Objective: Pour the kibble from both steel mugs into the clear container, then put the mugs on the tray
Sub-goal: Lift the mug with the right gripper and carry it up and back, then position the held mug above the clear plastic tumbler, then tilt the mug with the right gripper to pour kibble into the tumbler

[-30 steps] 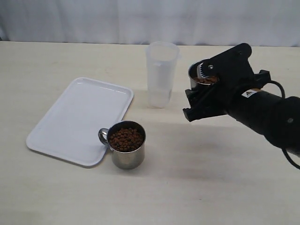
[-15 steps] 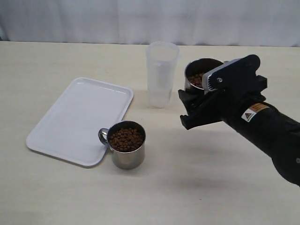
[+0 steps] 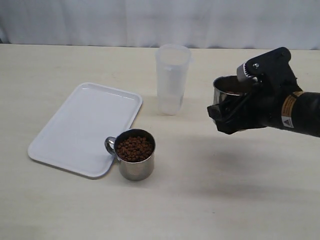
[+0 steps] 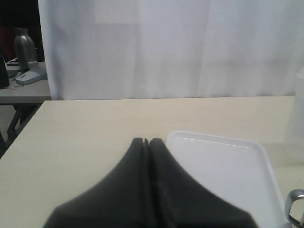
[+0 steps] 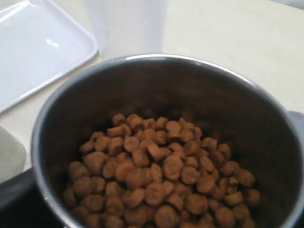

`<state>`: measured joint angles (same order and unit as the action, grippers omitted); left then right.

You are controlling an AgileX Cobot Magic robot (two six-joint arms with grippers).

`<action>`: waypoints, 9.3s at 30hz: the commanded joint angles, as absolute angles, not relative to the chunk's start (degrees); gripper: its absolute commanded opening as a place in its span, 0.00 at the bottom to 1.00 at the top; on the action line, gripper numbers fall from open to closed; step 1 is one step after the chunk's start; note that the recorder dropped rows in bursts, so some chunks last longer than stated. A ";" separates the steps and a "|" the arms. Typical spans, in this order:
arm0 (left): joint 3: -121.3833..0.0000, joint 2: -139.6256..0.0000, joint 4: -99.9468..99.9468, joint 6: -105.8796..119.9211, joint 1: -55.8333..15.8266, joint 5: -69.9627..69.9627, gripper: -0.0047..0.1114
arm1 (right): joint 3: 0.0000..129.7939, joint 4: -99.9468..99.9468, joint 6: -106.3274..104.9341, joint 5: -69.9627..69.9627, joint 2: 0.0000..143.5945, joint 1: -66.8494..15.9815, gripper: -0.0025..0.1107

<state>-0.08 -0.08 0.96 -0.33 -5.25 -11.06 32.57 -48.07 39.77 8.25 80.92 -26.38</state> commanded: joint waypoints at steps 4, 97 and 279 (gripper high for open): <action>0.00 0.00 0.89 -0.95 -5.42 -10.38 0.04 | 34.10 -53.23 43.01 7.35 80.31 -25.97 0.06; 0.00 0.00 0.89 -0.95 -5.42 -10.86 0.04 | 70.62 -99.95 29.14 -34.37 104.92 -42.05 0.06; 0.00 0.00 0.89 -0.95 -5.42 -10.76 0.04 | 76.93 -99.95 -40.29 -36.52 108.12 -45.42 0.06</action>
